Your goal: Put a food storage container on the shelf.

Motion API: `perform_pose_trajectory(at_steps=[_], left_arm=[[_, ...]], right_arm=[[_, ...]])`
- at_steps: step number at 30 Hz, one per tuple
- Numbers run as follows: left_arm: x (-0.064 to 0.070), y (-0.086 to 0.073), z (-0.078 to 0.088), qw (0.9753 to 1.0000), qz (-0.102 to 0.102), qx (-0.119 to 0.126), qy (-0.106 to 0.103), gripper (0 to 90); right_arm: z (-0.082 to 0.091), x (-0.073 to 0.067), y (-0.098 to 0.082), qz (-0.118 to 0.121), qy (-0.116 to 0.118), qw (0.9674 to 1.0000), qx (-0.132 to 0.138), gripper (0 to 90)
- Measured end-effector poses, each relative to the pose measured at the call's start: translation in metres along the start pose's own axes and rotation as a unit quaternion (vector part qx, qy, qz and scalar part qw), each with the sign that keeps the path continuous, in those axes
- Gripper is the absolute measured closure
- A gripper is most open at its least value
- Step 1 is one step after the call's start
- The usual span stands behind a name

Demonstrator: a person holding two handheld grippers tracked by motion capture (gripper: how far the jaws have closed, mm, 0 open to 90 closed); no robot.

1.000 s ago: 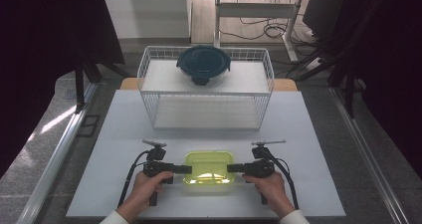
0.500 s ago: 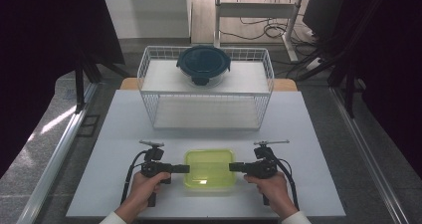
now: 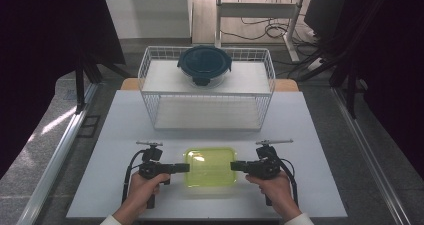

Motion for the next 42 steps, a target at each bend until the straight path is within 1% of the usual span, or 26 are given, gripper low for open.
perform_pose_trajectory(at_steps=[1, 4, 8, 14, 16, 23, 26, 29, 33, 36, 41, 42], left_arm=[[0.001, 0.001, 0.001, 1.0, -0.003, 0.003, 0.003, 79.9], [0.004, 0.003, 0.005, 1.0, -0.006, 0.008, 0.001, 79.9], [0.008, 0.005, 0.009, 0.9998, -0.013, 0.015, 0.004, 80.0], [0.012, 0.015, 0.015, 0.9994, -0.024, 0.023, 0.006, 80.0], [0.014, 0.018, 0.017, 0.9994, -0.024, 0.026, 0.003, 80.0], [0.024, 0.034, 0.028, 0.9985, -0.035, 0.041, 0.001, 80.0], [0.027, 0.041, 0.034, 0.9981, -0.039, 0.048, 0.0, 79.9], [0.03, 0.05, 0.04, 0.9976, -0.043, 0.054, -0.001, 79.9], [0.036, 0.062, 0.051, 0.9965, -0.052, 0.065, 0.002, 79.8], [0.04, 0.072, 0.059, 0.9957, -0.055, 0.075, 0.0, 79.7], [0.044, 0.084, 0.067, 0.9952, -0.056, 0.081, -0.001, 79.7], [0.044, 0.088, 0.069, 0.9949, -0.059, 0.082, 0.0, 79.8]], right_arm=[[0.0, -0.001, 0.001, 0.002, -0.001, 1.0, 0.0, 77.1], [0.001, -0.003, 0.002, 0.009, -0.003, 1.0, 0.002, 77.1], [0.004, -0.008, 0.006, 0.016, -0.002, 0.9998, 0.007, 77.3], [0.009, -0.014, 0.013, 0.029, -0.003, 0.9995, 0.014, 77.3], [0.011, -0.017, 0.018, 0.034, -0.005, 0.9993, 0.018, 77.2], [0.021, -0.028, 0.035, 0.055, -0.001, 0.9979, 0.033, 77.2], [0.025, -0.033, 0.043, 0.068, -0.003, 0.9969, 0.038, 77.1], [0.027, -0.038, 0.052, 0.077, -0.003, 0.9961, 0.043, 77.1], [0.031, -0.047, 0.066, 0.091, -0.005, 0.9947, 0.048, 77.2], [0.035, -0.055, 0.077, 0.102, -0.005, 0.9933, 0.054, 77.2], [0.04, -0.065, 0.093, 0.115, -0.001, 0.9915, 0.06, 77.2], [0.041, -0.067, 0.097, 0.118, -0.003, 0.9911, 0.062, 77.2]])
Point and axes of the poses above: each handheld gripper's, and its own axes: z roughly backward along the jaws, y roughly out of its top, x roughly to its right, the point moved 10 cm from there along -z, roughly forward along the jaws, and after that the axes turned 11 degrees about y, right-handed, at the moved point
